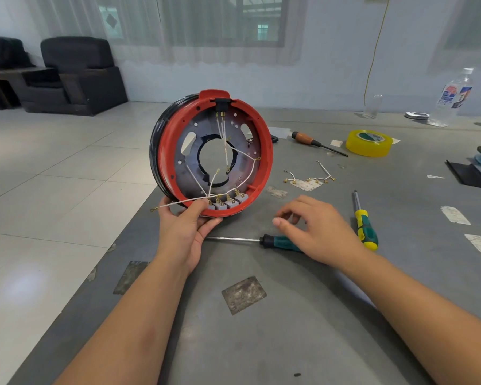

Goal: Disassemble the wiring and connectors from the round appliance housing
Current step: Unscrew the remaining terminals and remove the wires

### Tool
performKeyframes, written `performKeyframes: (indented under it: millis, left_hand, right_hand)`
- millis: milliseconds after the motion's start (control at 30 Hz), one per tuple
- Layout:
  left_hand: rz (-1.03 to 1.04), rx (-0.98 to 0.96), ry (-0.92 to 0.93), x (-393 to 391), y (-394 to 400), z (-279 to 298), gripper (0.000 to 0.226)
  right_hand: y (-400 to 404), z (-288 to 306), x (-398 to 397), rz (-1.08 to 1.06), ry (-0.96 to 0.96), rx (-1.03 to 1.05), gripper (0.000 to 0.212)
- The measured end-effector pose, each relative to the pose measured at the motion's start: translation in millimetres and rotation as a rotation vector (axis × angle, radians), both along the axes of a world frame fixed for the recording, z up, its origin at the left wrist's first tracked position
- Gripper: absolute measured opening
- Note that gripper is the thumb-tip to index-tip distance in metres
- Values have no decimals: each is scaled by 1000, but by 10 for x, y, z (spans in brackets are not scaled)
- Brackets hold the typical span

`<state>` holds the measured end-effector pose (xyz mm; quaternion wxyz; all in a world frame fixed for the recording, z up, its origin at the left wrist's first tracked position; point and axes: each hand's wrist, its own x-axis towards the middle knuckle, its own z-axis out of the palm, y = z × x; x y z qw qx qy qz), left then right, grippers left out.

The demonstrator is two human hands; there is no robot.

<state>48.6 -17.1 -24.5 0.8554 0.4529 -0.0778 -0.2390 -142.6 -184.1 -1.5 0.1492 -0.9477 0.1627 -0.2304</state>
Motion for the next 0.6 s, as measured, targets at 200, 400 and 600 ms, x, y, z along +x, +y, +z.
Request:
performKeyframes:
  millis: [200,400,600]
  left_hand:
    - [-6,-1,-10,-4,-7,-14,56]
    - [-28,6,-51,3,-4,-39,62]
    - [-33,7,-36,25,-14,-47,62]
  right_hand:
    - [221,152,635,86,-106,-2,18]
    - [358,216,1092,102,-79,-48,22]
    - [401,257,1191,91,-31,-104,15]
